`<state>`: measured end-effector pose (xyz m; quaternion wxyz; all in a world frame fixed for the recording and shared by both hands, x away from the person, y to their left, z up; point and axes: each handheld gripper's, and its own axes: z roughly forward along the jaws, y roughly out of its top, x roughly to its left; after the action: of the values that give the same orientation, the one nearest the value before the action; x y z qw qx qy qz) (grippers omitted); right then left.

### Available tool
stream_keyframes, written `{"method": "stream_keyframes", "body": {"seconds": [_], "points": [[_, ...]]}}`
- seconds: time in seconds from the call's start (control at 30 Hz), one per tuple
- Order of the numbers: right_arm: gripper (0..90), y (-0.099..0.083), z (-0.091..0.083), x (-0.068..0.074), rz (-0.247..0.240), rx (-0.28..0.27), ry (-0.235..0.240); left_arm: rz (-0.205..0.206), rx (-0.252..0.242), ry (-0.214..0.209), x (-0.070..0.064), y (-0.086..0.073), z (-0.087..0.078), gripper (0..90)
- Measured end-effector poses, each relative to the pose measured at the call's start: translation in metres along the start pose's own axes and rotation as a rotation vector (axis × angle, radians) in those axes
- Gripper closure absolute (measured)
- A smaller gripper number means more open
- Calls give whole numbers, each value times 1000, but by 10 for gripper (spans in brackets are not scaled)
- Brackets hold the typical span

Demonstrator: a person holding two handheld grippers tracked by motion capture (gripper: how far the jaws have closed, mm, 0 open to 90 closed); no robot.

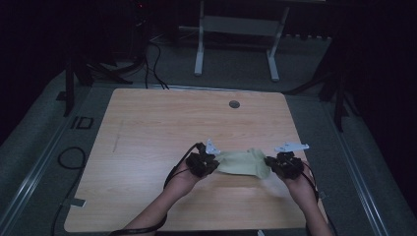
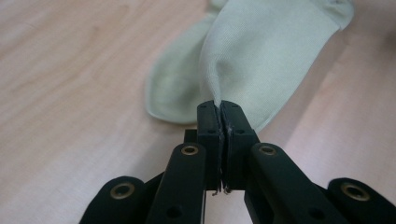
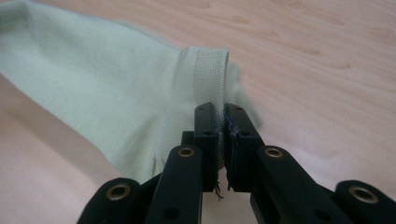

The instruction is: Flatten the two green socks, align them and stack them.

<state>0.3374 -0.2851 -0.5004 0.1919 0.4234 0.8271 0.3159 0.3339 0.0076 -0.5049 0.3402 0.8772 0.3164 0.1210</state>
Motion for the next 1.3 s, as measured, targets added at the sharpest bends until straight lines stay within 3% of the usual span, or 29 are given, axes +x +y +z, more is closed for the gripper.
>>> {"method": "stream_keyframes", "body": {"seconds": [0.07, 0.1, 0.17, 0.27, 0.4, 0.7, 0.8, 0.93, 1.03, 1.17, 1.2, 1.3], "points": [[845, 3, 3, -2, 3, 1, -5, 0, 0, 0, 0, 0, 0, 873], [844, 10, 14, -7, 6, 24, -17, -12, 26, 10, 10, 6, 12, 872], [843, 13, 24, -12, 14, 47, -25, -15, 44, 28, 14, 6, 21, 872], [842, 13, 32, -15, 20, 68, -37, -45, 58, 7, 18, 6, 29, 872], [835, 8, 52, -21, 40, 116, -33, -28, 89, 25, 16, 3, 43, 871], [791, 3, 62, -25, 64, 130, -30, -61, 81, 11, 19, -1, 56, 840], [621, 5, 58, -23, 65, 122, -19, -62, 77, -2, 18, 0, 57, 656], [583, 6, 52, -21, 53, 98, -16, -73, 53, 0, 16, 3, 53, 522], [540, 8, 41, -15, 48, 57, 3, -52, 14, 18, 12, 4, 46, 381], [490, 6, 35, -9, 52, 35, 31, -57, -42, 24, 12, 0, 35, 312], [438, 3, 32, -5, 47, 17, 48, -60, -60, 30, 12, -2, 33, 234], [402, 2, 30, -4, 42, 0, 57, -91, -100, 38, 13, -7, 31, 201]]}}
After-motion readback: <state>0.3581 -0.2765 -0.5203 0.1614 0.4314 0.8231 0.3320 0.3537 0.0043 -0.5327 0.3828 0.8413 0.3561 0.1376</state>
